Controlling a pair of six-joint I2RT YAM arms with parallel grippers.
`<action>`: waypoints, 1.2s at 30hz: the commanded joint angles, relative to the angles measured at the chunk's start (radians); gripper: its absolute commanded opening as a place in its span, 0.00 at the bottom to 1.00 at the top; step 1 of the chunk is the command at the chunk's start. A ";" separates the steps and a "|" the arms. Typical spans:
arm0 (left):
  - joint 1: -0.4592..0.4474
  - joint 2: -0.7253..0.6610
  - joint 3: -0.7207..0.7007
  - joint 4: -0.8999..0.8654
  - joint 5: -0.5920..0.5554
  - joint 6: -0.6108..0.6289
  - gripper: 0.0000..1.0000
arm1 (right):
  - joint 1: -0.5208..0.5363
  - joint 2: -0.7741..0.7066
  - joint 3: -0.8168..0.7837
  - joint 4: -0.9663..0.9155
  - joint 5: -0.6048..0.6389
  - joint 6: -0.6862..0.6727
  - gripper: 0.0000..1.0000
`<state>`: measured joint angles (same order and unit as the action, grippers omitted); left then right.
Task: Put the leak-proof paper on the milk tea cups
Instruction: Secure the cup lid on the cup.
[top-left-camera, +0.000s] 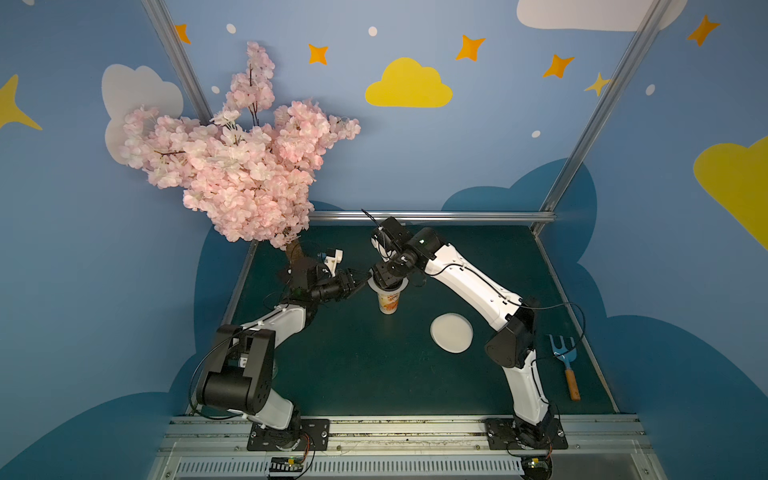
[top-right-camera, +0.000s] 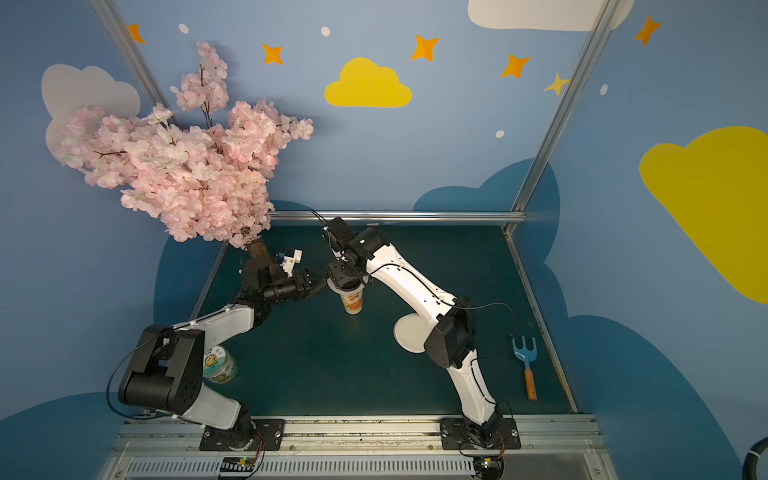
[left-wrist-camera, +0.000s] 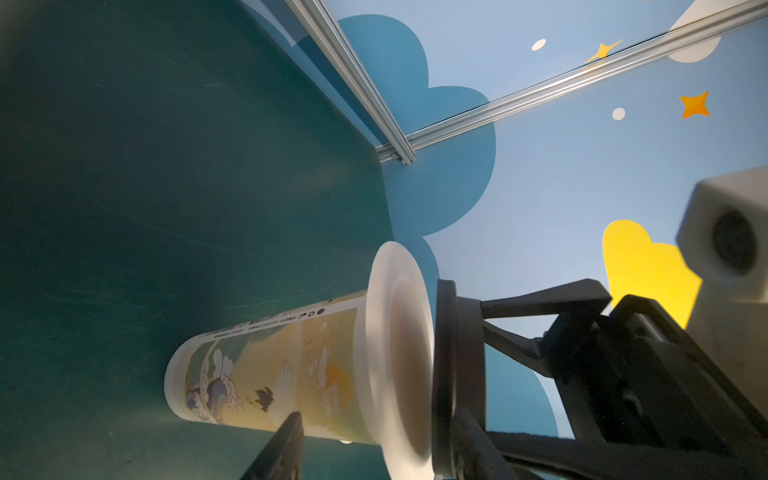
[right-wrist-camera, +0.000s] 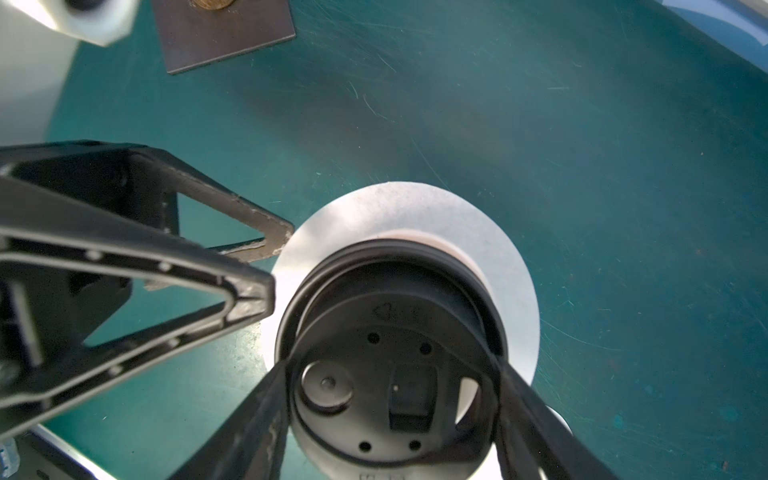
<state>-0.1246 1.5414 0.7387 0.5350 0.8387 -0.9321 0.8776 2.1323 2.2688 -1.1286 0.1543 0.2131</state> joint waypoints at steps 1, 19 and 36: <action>-0.003 0.011 0.031 0.015 0.017 0.004 0.56 | -0.007 0.014 0.032 -0.030 -0.008 0.010 0.43; -0.004 0.026 0.035 0.022 0.023 0.004 0.57 | -0.026 0.034 0.043 -0.037 -0.034 0.010 0.45; -0.007 0.051 0.047 0.020 0.029 0.006 0.57 | -0.026 0.055 0.046 -0.037 -0.063 0.002 0.49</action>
<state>-0.1276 1.5791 0.7578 0.5400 0.8497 -0.9321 0.8516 2.1601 2.2913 -1.1412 0.0998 0.2123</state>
